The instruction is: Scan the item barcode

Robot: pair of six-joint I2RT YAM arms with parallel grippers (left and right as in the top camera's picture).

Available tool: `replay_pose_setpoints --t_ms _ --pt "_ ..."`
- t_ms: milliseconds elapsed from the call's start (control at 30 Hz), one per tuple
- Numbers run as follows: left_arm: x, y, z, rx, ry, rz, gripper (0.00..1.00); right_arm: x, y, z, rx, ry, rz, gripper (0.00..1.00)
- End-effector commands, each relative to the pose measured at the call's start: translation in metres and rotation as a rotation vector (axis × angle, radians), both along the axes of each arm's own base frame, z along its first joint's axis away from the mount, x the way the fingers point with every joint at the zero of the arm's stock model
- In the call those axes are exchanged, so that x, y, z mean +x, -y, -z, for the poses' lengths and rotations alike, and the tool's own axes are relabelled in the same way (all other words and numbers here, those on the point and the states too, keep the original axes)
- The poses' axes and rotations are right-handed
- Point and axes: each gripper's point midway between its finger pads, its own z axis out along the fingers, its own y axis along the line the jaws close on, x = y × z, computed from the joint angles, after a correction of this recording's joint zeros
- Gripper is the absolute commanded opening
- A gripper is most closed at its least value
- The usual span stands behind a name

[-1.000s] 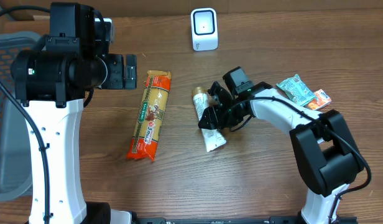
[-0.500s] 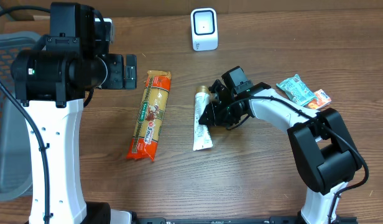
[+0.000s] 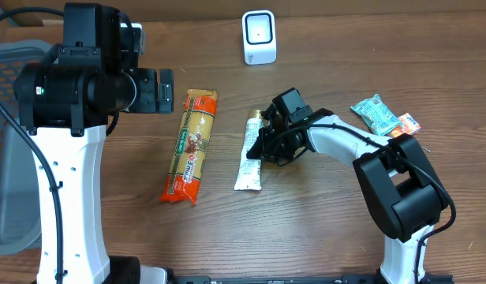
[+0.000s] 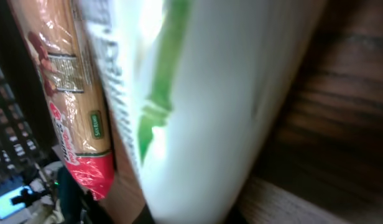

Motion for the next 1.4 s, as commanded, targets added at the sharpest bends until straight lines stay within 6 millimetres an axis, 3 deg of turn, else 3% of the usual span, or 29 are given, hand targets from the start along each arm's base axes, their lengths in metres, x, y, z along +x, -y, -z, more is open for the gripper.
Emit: replay_pose_setpoints --t_ms 0,167,533,667,767,967,1200,1367 --pt "0.001 0.002 -0.002 0.011 0.006 0.022 1.00 -0.005 0.006 0.009 0.008 -0.043 -0.010 0.04" --pt "0.001 0.002 -0.002 0.011 0.006 0.022 1.00 -0.003 0.014 -0.031 0.092 0.071 -0.120 0.03" --pt "0.001 0.002 -0.002 0.011 0.006 0.022 1.00 0.000 0.041 -0.179 0.336 0.379 -0.163 0.04" --pt "0.001 0.002 -0.002 0.011 0.006 0.022 1.00 -0.003 0.059 -0.210 0.348 0.442 -0.130 0.03" --pt "0.001 0.002 -0.002 0.011 0.006 0.022 1.00 -0.011 0.071 -0.223 0.339 0.468 -0.125 0.04" --pt "0.001 0.002 -0.002 0.011 0.006 0.022 1.00 -0.025 0.074 -0.221 0.323 0.463 -0.166 0.04" --pt "0.001 0.002 -0.002 0.011 0.006 0.022 1.00 -0.027 0.073 -0.227 0.316 0.463 -0.167 0.03" --pt "0.001 0.002 -0.002 0.011 0.006 0.022 1.00 -0.015 0.078 -0.238 0.125 0.497 -0.111 0.03"
